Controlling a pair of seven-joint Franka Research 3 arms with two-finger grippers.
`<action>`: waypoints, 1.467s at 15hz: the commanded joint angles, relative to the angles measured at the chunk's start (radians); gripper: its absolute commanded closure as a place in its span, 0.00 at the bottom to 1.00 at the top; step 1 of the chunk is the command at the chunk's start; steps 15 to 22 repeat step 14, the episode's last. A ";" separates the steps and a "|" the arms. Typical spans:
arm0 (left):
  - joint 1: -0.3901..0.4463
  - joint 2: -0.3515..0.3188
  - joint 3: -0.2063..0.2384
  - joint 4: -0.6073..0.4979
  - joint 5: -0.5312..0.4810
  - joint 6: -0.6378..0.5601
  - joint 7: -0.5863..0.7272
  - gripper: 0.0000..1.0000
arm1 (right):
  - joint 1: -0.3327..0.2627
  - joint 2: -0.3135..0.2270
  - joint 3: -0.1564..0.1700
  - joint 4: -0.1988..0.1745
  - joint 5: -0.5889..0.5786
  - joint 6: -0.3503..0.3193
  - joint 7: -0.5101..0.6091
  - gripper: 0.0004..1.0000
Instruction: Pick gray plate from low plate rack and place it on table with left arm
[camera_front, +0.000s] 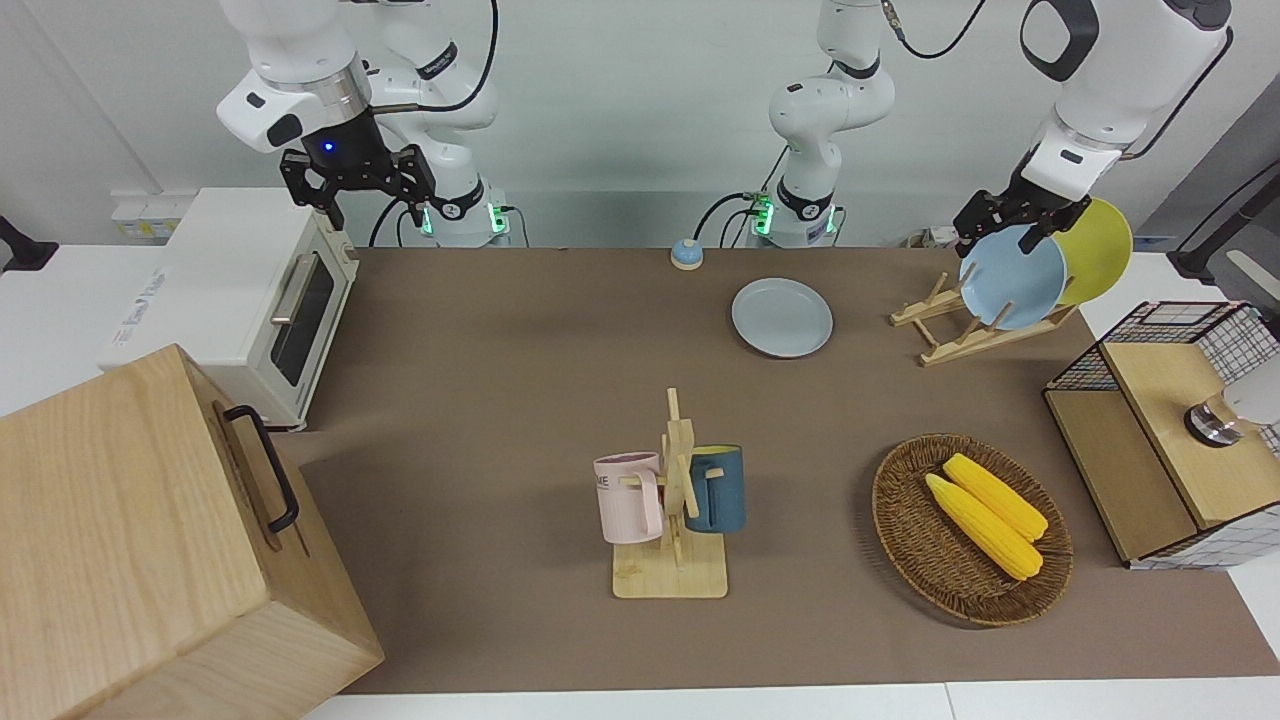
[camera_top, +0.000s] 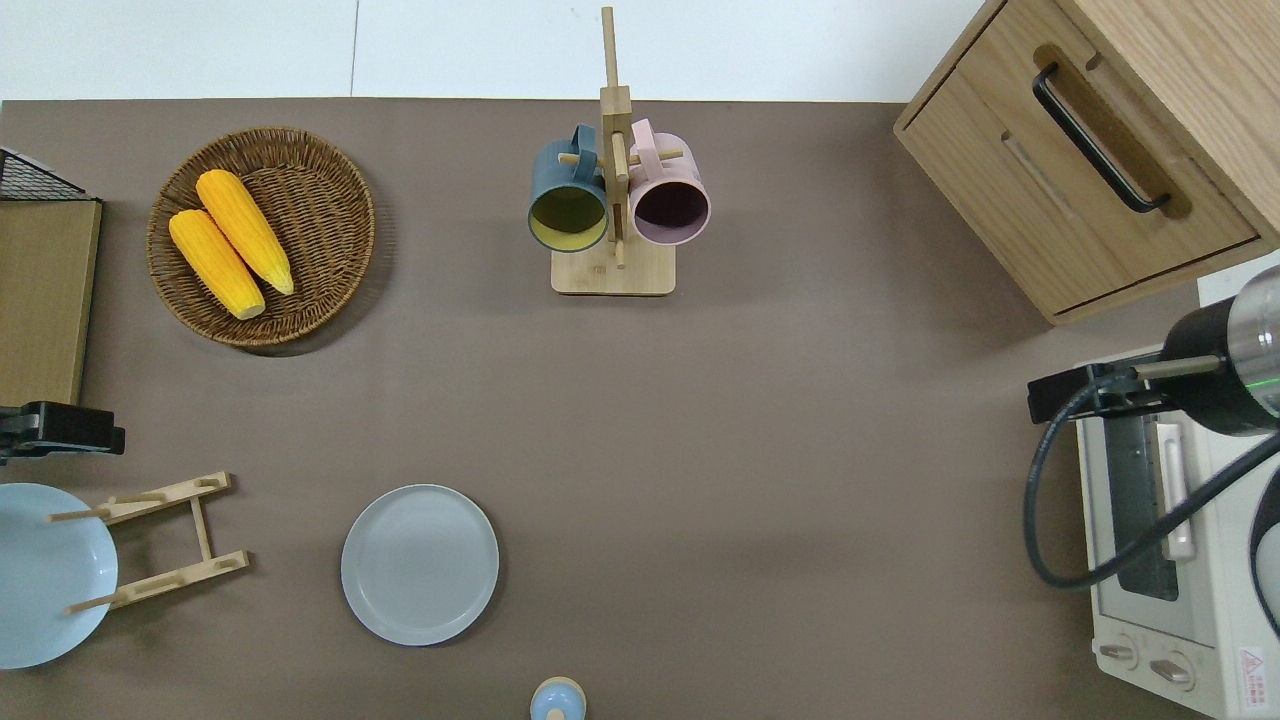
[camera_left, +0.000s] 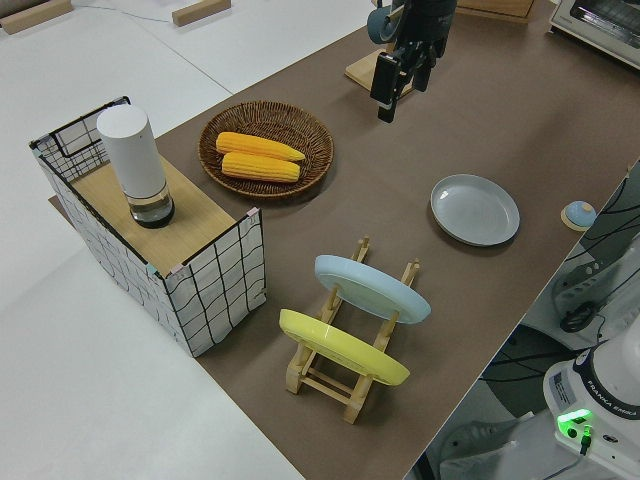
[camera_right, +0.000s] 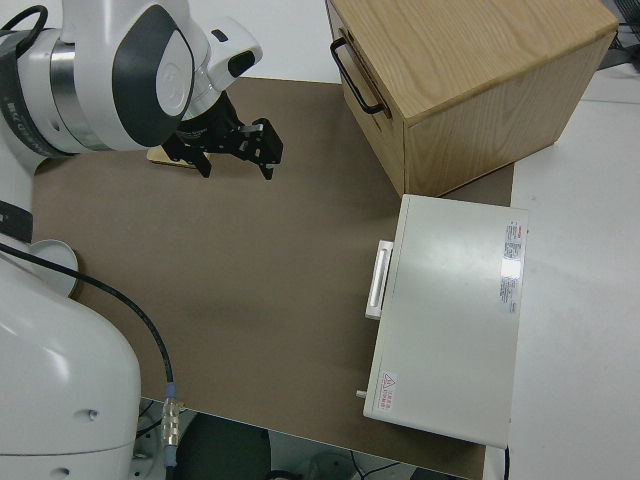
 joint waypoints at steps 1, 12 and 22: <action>-0.077 0.023 0.022 0.029 0.024 -0.007 -0.026 0.00 | -0.007 -0.002 0.007 0.006 0.007 -0.014 0.000 0.01; -0.250 0.032 0.176 0.029 0.014 -0.002 -0.011 0.00 | -0.007 -0.002 0.007 0.006 0.007 -0.014 0.000 0.01; -0.248 0.032 0.176 0.029 0.014 -0.002 -0.011 0.00 | -0.007 -0.002 0.007 0.006 0.007 -0.014 0.000 0.01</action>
